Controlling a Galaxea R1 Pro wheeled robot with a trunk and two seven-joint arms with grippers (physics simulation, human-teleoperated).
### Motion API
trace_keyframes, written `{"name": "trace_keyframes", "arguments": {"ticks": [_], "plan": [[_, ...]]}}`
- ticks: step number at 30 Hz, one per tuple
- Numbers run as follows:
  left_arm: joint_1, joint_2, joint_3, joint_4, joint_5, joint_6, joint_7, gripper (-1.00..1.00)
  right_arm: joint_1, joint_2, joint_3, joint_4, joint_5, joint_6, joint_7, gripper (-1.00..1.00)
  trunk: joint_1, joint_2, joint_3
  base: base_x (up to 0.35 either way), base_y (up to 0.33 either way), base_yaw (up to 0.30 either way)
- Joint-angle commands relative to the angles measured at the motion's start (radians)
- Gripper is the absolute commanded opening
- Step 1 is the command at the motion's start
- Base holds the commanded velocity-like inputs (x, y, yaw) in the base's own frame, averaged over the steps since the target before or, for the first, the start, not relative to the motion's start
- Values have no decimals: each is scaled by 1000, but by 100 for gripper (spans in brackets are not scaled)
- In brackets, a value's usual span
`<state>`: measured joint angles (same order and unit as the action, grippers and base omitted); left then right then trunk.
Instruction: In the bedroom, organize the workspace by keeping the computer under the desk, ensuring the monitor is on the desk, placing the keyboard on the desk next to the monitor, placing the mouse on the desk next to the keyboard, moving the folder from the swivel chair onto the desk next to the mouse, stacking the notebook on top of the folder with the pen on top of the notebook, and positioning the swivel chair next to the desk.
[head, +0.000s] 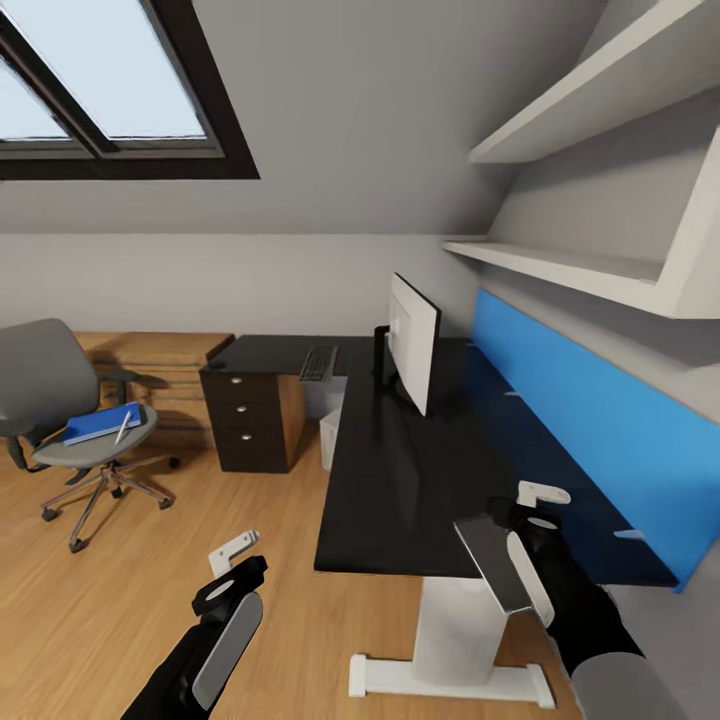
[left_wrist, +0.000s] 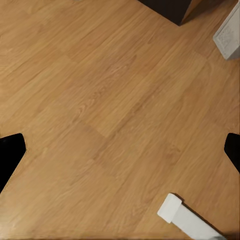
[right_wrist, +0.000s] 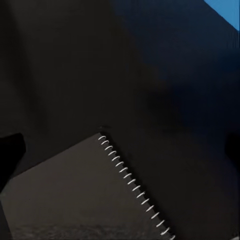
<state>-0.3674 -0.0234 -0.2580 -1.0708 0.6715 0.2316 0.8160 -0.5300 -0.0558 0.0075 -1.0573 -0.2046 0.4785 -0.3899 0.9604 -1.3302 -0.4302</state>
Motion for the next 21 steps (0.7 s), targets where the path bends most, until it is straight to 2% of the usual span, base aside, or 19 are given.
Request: {"name": "trace_keyframes", "arguments": {"ticks": [1,7,21], "plan": [[-1,0,-1,-1,3,5,6,100,0,2,1,-2,-9,4,-7,100,-1,-1,-1,-305,114,0],[-1,0,-1,-1,3,5,6,100,1,11,2,-4,-7,4,-7,100,-1,-1,-1,-316,125,0],[-1,0,-1,-3,3,5,7,100,1,14,2,-2,-7,2,-7,100,-1,-1,-1,-324,131,0]]}}
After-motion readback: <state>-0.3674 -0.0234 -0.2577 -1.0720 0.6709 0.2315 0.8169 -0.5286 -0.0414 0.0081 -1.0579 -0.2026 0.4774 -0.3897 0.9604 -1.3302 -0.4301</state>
